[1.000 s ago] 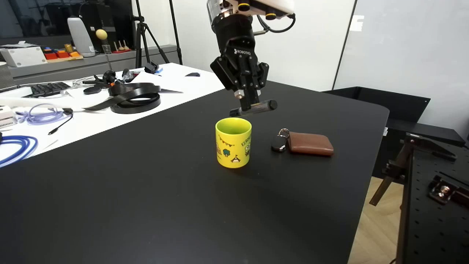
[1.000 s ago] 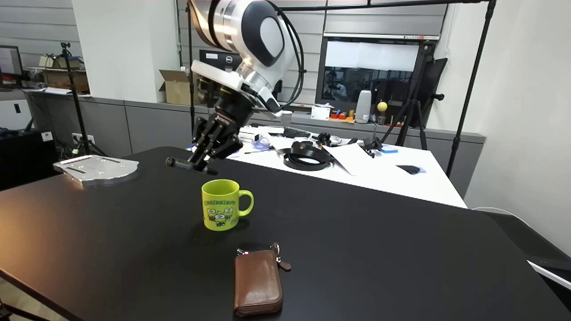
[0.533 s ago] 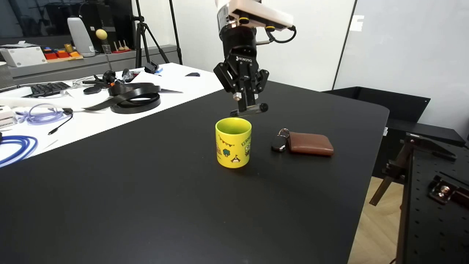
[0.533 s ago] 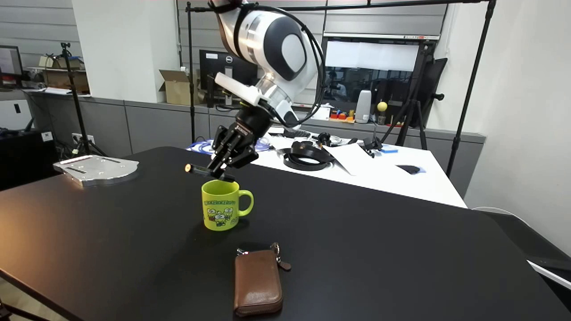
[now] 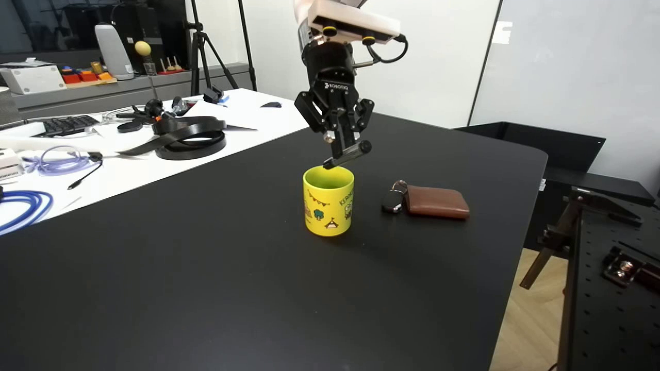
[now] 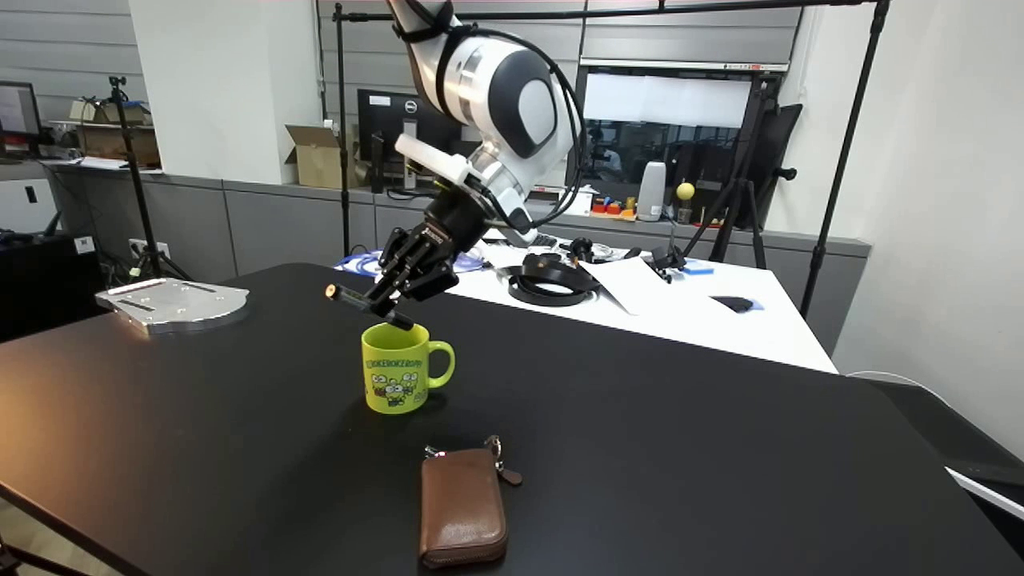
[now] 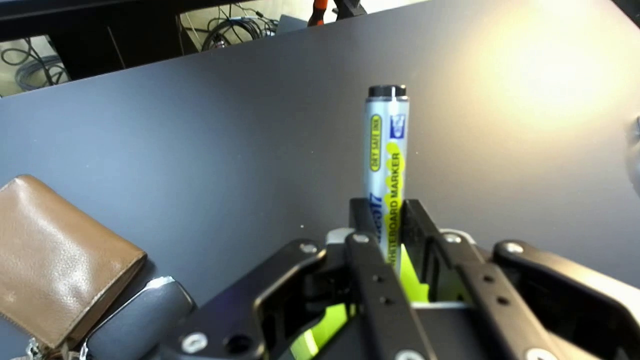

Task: Put the marker inside the cup

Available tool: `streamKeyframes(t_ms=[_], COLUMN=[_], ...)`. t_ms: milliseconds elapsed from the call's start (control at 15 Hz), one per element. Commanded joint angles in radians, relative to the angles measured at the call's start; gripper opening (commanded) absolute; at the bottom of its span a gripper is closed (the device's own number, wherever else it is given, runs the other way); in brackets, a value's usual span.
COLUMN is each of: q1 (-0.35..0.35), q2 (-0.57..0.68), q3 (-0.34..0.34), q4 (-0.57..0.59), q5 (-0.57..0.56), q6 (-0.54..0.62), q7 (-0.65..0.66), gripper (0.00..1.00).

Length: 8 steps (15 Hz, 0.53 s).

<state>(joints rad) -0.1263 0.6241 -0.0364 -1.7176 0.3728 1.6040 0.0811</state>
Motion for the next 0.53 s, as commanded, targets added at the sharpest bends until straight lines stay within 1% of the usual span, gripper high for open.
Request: streamKeyframes(t_ms=[0, 200, 467], q1=[0.016, 0.019, 0.013], q2=[0.044, 0.075, 0.116], q3=[-0.014, -0.021, -0.022], q4=[0.078, 0.120, 0.167], q5=[-0.026, -0.055, -0.067], q6=[-0.109, -0.158, -0.187], q7=[0.080, 0.088, 0.069], gripper=[0.05, 0.05, 0.05])
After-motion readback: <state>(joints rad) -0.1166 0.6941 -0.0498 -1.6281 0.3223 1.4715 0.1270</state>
